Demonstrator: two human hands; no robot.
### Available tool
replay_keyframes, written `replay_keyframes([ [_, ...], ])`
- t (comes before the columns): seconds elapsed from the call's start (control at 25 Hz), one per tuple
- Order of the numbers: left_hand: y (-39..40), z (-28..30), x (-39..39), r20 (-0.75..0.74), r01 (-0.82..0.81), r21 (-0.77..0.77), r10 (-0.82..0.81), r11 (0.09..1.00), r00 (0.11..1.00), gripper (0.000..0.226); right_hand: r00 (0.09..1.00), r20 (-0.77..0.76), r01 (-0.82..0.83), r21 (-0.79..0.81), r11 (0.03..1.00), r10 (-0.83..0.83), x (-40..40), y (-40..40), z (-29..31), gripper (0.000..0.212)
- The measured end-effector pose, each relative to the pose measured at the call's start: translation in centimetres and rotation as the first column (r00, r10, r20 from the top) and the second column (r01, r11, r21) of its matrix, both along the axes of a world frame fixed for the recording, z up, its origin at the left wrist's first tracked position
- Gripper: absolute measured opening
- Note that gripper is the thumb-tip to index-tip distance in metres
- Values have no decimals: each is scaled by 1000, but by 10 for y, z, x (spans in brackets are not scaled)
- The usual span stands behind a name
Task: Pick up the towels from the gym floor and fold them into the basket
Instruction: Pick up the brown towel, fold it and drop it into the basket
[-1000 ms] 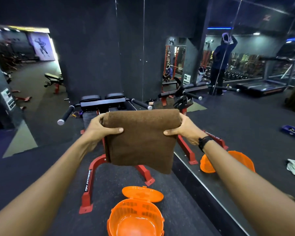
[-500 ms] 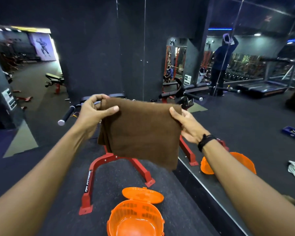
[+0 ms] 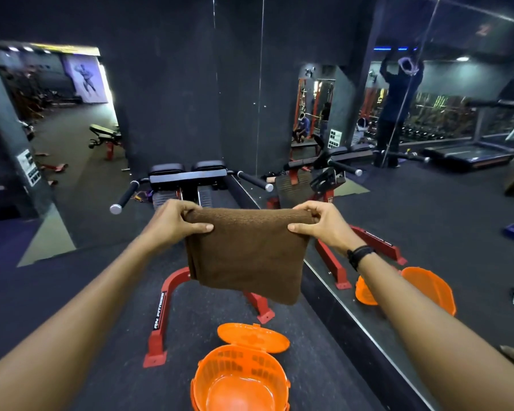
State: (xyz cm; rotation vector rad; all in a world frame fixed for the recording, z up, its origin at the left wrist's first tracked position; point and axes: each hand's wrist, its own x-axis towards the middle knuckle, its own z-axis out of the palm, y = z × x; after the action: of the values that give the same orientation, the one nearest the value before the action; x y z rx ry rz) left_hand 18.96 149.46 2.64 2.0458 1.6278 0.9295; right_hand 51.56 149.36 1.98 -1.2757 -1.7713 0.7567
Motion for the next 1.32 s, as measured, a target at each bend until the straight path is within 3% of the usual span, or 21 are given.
replay_keyframes([
  [0.08, 1, 5, 0, 19, 45, -16, -45, 999, 999, 16, 1000, 11, -18, 8, 1000, 17, 5, 0, 9, 25],
  [0.16, 1, 15, 0, 274, 85, 26, -89, 996, 958, 20, 992, -120, -46, 31, 998, 49, 11, -2, 26, 25],
  [0.2, 1, 18, 0, 415, 133, 34, -135, 990, 900, 35, 971, -222, -91, 13, 996, 92, 13, 0, 31, 31],
  [0.32, -11, -14, 11, 577, 322, -210, -149, 923, 803, 86, 921, -356, -250, -227, 941, 159, 9, -9, 1, 41],
  [0.4, -20, -51, 24, 571, 257, -379, 6, 889, 821, 81, 933, -355, -181, -328, 927, 57, 2, -11, -38, 39],
  [0.44, -22, -65, 30, 589, 197, -424, 104, 884, 801, 75, 934, -356, -138, -376, 916, -5, 1, -11, -53, 47],
  [0.56, -17, -84, 37, 626, 1, -450, 314, 893, 714, 88, 882, -448, -110, -501, 858, -148, 7, -1, -75, 109],
  [0.64, -15, -81, 37, 644, 63, -430, 257, 900, 721, 95, 883, -461, -186, -517, 835, -89, 11, 3, -77, 117],
  [0.72, -15, -80, 35, 570, 183, -413, 96, 892, 816, 123, 958, -286, -167, -470, 867, 29, 13, 5, -78, 121],
  [0.76, -14, -78, 33, 447, 176, -410, 29, 895, 894, 128, 991, -120, -103, -427, 898, 56, 15, 7, -79, 122],
  [0.8, -11, -79, 31, 284, 129, -374, -19, 918, 959, 124, 996, 54, -52, -361, 931, 77, 15, 10, -79, 119],
  [0.88, -6, -79, 29, -3, 42, -257, -44, 965, 999, 97, 949, 302, -14, -240, 971, 89, 15, 13, -79, 102],
  [0.96, -5, -74, 30, -112, -26, -149, 10, 988, 994, 65, 940, 339, 11, -123, 992, 31, 18, 15, -75, 76],
  [1.04, -10, -64, 32, -57, -68, -109, 62, 992, 996, 48, 965, 260, 41, -26, 999, -33, 28, 19, -69, 58],
  [1.08, -11, -58, 34, 118, -35, -168, 55, 985, 991, 44, 984, 172, 43, -27, 999, -37, 33, 20, -64, 58],
  [1.16, -14, -48, 40, 569, 152, -263, 26, 953, 822, 40, 979, -198, -86, -173, 981, 50, 37, 21, -55, 70],
  [1.2, -15, -46, 44, 684, 172, -271, 64, 947, 726, 40, 916, -391, -193, -237, 952, 89, 36, 20, -54, 76],
  [1.24, -12, -48, 48, 710, 139, -284, 110, 949, 695, 38, 862, -501, -252, -288, 924, 79, 35, 19, -55, 83],
  [1.32, -7, -55, 55, 718, 102, -311, 164, 945, 677, 29, 845, -531, -274, -331, 903, 62, 31, 19, -62, 93],
])
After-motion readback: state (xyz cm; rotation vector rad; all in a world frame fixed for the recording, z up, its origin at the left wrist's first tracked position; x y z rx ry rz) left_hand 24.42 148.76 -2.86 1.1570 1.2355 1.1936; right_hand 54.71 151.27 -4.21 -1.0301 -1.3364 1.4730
